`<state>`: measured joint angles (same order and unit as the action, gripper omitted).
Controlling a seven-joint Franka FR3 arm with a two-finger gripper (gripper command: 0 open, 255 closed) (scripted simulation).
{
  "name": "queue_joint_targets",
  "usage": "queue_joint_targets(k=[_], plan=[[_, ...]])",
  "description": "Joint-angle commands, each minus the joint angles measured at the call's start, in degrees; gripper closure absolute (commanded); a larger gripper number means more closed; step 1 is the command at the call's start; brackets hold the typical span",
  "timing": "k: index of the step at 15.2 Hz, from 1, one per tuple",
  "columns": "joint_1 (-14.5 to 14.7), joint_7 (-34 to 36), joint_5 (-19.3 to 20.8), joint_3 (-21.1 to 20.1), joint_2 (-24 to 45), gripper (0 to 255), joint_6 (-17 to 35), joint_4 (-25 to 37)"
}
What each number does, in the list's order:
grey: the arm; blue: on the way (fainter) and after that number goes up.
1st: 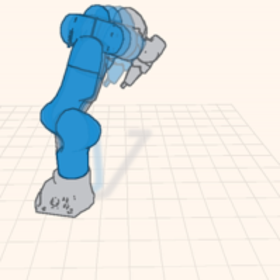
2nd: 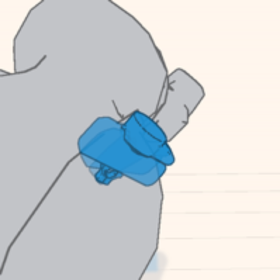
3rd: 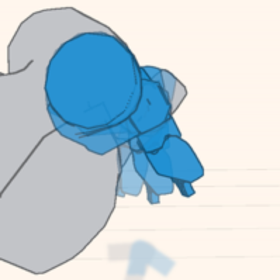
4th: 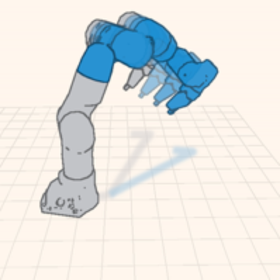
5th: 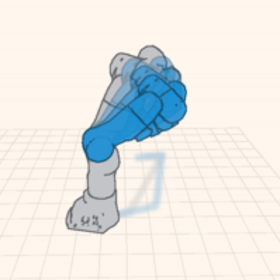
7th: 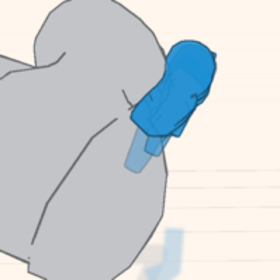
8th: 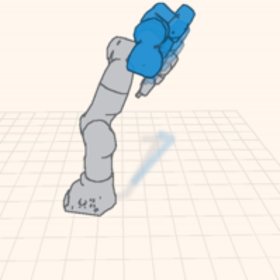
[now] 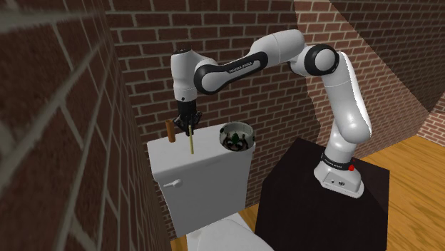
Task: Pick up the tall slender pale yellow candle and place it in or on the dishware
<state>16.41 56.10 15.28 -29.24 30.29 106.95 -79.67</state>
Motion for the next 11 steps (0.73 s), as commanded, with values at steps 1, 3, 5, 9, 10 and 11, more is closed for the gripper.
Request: queue_joint_targets(k=[1,3,5,9,10,11], plan=[[0.0,0.0,0.0,0.0,0.0,255,0.0,0.0],[0.0,0.0,0.0,0.0,0.01,255,0.01,-0.01],[0.12,-0.16,-0.17,-0.1,-0.22,255,-1.39,1.22],[0.46,-0.44,-0.39,-0.25,-0.45,255,-4.33,4.01],[0.56,-0.51,-0.43,-0.28,-0.48,255,-5.08,4.76],[0.68,-0.57,-0.46,-0.3,-0.48,255,-5.85,5.54]])
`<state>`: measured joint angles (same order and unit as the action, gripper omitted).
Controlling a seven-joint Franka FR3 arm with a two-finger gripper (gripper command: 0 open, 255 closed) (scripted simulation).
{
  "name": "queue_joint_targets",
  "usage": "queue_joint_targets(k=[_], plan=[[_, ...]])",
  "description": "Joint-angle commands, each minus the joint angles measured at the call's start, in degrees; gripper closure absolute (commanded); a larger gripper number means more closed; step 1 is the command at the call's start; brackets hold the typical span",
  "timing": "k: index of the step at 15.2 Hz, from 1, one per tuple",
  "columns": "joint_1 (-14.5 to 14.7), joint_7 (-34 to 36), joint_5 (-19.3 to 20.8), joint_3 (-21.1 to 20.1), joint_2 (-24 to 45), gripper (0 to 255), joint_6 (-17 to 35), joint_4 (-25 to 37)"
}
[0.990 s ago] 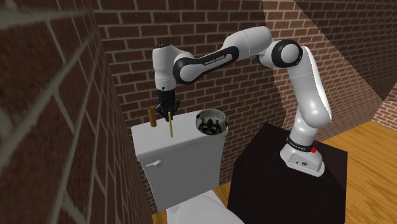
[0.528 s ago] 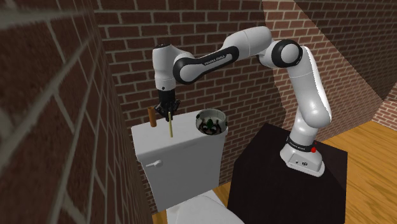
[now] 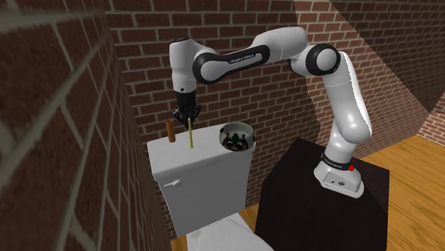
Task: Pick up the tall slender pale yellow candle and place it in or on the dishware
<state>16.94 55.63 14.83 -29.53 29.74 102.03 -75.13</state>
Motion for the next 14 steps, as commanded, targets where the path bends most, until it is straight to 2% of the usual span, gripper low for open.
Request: queue_joint_targets(k=[1,14], plan=[[0.26,-0.16,-0.04,-0.03,0.08,255,-1.7,1.8],[3.12,-0.93,0.64,0.07,2.22,255,-13.11,15.6]])
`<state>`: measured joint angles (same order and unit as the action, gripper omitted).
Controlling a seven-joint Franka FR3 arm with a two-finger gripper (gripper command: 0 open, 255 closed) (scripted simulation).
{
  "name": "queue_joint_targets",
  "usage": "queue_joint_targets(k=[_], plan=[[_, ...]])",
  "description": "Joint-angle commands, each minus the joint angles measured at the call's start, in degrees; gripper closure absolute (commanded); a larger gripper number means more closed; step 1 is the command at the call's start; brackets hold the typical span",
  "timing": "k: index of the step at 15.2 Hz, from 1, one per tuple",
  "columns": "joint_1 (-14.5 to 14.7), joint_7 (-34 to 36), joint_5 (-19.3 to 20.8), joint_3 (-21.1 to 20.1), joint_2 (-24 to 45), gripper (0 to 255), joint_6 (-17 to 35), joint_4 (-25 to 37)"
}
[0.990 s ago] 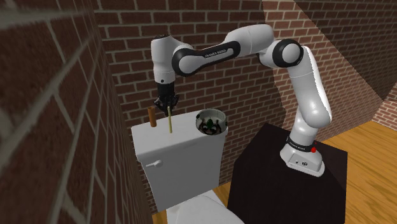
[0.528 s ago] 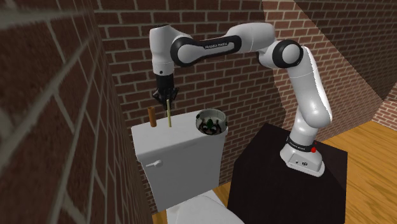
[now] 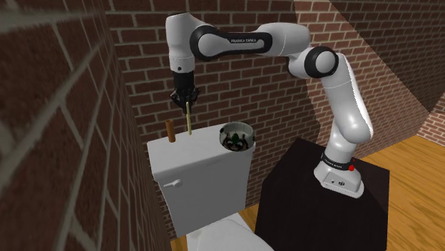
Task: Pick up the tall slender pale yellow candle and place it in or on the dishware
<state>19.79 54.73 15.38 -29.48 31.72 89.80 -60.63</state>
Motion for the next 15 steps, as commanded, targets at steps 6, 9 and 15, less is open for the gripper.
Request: queue_joint_targets(k=[6,9,15], plan=[[3.09,-0.57,1.34,0.52,3.35,255,-7.78,11.36],[5.55,-1.13,2.5,1.15,6.35,255,-12.44,19.3],[-8.94,-4.99,-6.42,-1.5,-14.75,255,-2.27,-11.36]])
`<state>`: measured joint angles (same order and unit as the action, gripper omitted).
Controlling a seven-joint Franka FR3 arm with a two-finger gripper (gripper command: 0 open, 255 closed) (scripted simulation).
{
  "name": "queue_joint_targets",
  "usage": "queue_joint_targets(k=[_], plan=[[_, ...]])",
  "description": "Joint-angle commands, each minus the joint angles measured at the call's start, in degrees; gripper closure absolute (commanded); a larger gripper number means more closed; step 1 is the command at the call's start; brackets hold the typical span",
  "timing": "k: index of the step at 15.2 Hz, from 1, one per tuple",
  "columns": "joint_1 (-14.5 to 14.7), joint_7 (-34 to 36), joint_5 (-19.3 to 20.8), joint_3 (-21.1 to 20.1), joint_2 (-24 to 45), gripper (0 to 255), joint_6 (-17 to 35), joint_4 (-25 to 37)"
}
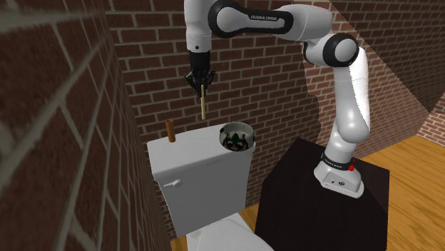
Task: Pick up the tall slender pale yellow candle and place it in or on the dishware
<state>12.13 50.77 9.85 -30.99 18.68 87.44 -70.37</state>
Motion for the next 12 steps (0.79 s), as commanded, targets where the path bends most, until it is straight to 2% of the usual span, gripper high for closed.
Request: queue_joint_targets(k=[1,6,12], plan=[[-2.87,-2.23,-2.29,0.13,-4.41,255,0.85,-4.73],[-8.87,-9.18,-8.73,2.18,-16.73,255,2.76,-17.23],[-12.6,-18.16,-13.98,7.21,-29.06,255,2.11,-27.8]])
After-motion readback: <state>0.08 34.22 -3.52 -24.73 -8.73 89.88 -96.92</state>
